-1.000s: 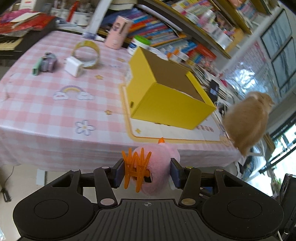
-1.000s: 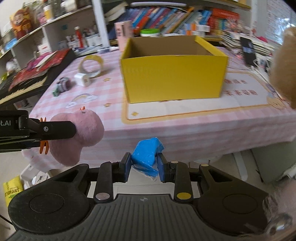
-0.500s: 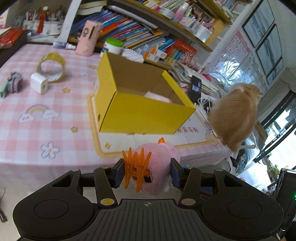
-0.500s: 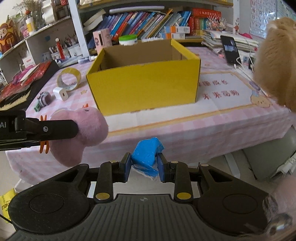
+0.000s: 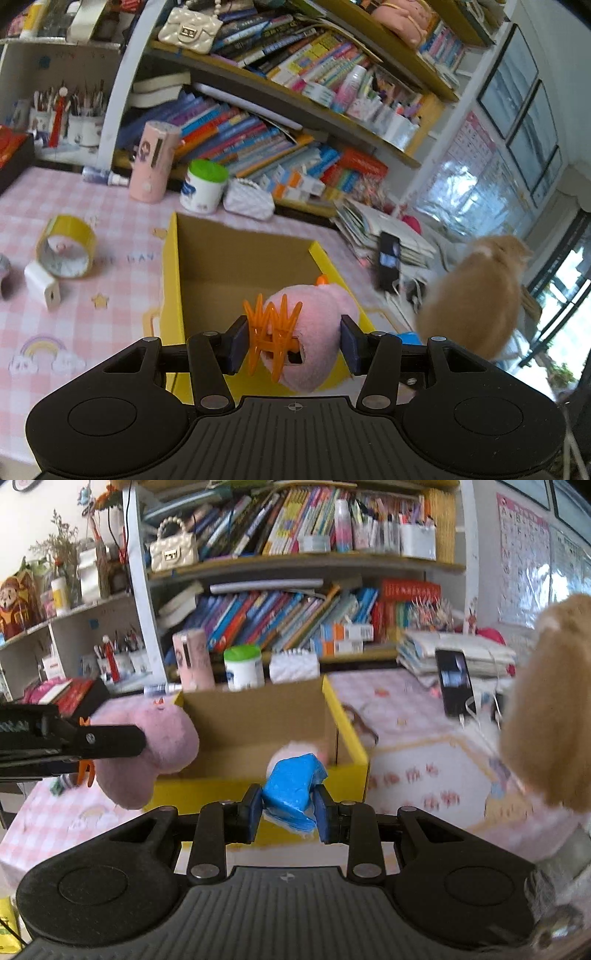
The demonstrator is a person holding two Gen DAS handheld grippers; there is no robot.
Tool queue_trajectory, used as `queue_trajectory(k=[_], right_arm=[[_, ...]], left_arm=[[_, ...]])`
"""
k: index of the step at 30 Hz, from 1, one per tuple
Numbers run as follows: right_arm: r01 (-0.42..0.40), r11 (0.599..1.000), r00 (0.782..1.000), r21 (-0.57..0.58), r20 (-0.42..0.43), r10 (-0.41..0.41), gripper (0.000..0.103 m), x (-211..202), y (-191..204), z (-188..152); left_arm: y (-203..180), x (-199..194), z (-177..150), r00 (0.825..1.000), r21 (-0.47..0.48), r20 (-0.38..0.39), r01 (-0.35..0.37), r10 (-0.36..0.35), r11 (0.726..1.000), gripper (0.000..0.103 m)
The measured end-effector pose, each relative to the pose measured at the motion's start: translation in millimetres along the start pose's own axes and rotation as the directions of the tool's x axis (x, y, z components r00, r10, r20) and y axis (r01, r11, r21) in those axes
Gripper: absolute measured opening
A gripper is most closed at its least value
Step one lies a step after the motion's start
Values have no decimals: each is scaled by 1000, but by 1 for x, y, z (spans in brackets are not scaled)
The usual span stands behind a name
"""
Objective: Organize objects
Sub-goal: 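Lower the blue sponge into the yellow box and open the right gripper while the left releases the pink plush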
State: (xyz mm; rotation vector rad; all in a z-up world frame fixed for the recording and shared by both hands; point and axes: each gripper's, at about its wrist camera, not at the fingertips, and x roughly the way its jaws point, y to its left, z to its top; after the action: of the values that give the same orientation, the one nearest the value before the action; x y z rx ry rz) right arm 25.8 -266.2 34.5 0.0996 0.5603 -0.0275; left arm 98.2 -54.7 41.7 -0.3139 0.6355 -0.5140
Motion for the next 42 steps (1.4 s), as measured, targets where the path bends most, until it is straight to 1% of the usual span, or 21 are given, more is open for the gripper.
queue_trajectory(k=[3,6,9,13,19,26,32,34,36,39,42], right_arm=[[-17,1000,1000,-19,21,18,28,14,-9,19],[-39,999,999,-35,31,40,28,29,-18,33],[-64,997,997,-50,32,65,28,46,-24,44],[-99,993,995,-72,20,100,28,70,-27,54],[-156,981,988,-117,-19,154,28,103,-26,64],[-214,965,975,-150,-90,202,28,144,-24,72],[-275,948,952,-160,-182,245,28,183,-18,79],[-289,943,944,-165,-210,253,28,194,-16,79],[-306,937,935,-170,-239,262,28,204,-14,81],[-324,930,927,-175,-258,274,28,215,-12,82],[-337,926,917,-171,-280,282,28,224,-10,83]], left_arm=[[0,18,6,999,-2,13,-46,46,999,49],[1,37,8,994,9,9,-106,106,994,49],[1,57,7,987,32,-12,-157,158,987,49],[0,79,6,978,62,-47,-201,204,978,49],[-7,107,0,953,157,-82,-276,291,948,49],[-13,128,-4,932,220,-97,-323,350,921,49],[-16,141,-6,914,267,-98,-356,393,895,50],[-16,144,-6,911,273,-103,-360,399,892,50],[-16,146,-7,913,280,-104,-353,394,893,49],[-20,149,-6,908,316,-80,-368,411,874,48],[-23,152,-5,906,325,-73,-374,418,868,48]])
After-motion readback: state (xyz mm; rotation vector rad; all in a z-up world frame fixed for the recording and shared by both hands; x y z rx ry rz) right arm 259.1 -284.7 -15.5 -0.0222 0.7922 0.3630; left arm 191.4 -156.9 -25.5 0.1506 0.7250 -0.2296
